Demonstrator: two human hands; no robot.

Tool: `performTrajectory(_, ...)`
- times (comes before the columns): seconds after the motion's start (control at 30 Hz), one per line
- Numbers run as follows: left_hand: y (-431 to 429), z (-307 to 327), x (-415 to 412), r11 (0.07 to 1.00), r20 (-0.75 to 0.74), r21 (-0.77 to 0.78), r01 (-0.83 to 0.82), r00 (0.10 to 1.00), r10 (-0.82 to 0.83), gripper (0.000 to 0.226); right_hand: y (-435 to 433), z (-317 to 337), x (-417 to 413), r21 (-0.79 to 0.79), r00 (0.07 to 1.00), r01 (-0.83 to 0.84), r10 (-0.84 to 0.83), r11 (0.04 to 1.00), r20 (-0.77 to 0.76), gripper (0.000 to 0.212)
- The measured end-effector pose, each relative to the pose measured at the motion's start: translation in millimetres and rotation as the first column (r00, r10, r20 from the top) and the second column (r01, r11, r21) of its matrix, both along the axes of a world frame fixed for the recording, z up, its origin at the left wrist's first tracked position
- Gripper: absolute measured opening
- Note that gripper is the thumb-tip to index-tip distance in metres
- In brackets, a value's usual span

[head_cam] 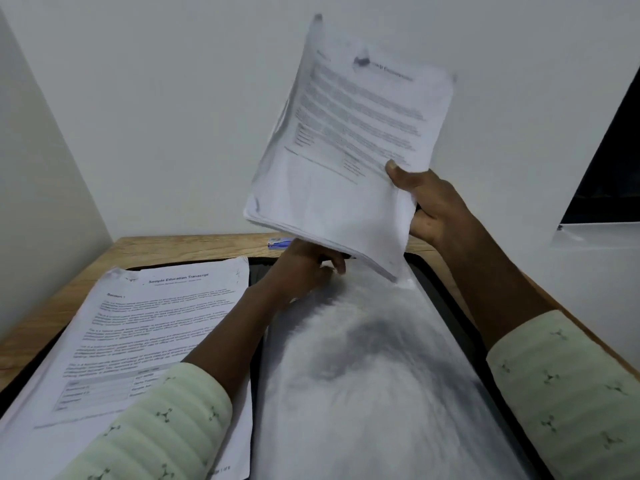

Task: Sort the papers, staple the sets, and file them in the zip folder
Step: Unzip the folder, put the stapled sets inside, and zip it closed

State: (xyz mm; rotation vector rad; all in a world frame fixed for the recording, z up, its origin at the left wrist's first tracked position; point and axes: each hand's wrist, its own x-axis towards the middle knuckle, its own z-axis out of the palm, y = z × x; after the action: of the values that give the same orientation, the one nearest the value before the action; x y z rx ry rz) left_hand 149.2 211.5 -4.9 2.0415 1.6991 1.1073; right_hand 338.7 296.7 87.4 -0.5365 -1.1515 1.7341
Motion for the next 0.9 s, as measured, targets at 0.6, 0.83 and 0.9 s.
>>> performTrajectory(0.6,9,0,-2,0.996,-0.188,0.094,0.007,0.982,0.011,0.029,34,-18,-41,0.159,0.892,0.45,-0.451,0.879,-0.038,0.031)
performTrajectory(0.83,13,-3,-2,0.992,-0.242,0.123,0.018,0.97,0.013,0.045,43,-15,-48,0.184,0.895,0.446,-0.438,0.876,-0.083,0.03)
performTrajectory(0.9,12,-3,-3,0.993,-0.232,0.117,0.022,0.973,0.005,0.043,43,-18,-47,0.224,0.9,0.434,-0.43,0.873,-0.068,0.031)
